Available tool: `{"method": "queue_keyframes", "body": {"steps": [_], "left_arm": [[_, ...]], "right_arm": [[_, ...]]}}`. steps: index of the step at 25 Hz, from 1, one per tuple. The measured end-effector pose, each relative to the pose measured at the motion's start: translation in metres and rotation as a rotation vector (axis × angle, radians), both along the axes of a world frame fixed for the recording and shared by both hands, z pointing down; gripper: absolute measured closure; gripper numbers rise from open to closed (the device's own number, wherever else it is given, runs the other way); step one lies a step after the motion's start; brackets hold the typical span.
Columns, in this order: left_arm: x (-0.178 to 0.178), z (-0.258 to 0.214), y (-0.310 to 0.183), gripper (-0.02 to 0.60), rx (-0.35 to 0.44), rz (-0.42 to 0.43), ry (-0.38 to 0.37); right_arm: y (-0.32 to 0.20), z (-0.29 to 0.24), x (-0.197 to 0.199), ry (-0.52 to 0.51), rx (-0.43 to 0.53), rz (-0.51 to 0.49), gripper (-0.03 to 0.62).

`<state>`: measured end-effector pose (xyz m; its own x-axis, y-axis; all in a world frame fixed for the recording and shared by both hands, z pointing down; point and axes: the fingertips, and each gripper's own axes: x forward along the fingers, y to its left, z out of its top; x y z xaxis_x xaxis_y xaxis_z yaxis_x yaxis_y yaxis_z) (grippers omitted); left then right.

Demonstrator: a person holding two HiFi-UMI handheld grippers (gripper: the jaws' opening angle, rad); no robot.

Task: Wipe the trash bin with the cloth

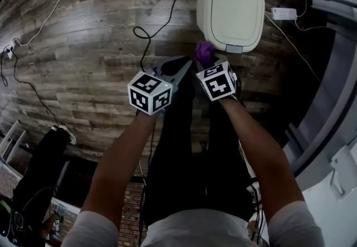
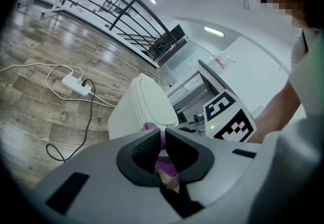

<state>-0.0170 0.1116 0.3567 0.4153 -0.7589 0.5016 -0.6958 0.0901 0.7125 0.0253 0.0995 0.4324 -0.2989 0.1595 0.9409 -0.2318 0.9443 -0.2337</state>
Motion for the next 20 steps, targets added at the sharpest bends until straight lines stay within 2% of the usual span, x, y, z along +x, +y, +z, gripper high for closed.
{"method": "queue_keyframes", "body": {"steps": [4, 8, 15, 20], "left_arm": [[-0.012, -0.004, 0.007, 0.552, 0.008, -0.022, -0.005], [-0.026, -0.011, 0.013, 0.552, 0.016, -0.057, -0.015], [-0.039, -0.021, 0.012, 0.552, 0.028, -0.126, -0.03], [-0.041, -0.023, 0.006, 0.552, 0.034, -0.181, -0.032]], "right_arm": [[0.01, -0.026, -0.037, -0.102, 0.021, -0.208, 0.487], [0.003, -0.039, -0.055, -0.115, 0.088, -0.369, 0.487], [-0.039, -0.048, -0.07, -0.115, 0.153, -0.465, 0.487], [-0.087, -0.047, -0.08, -0.081, 0.221, -0.564, 0.487]]}}
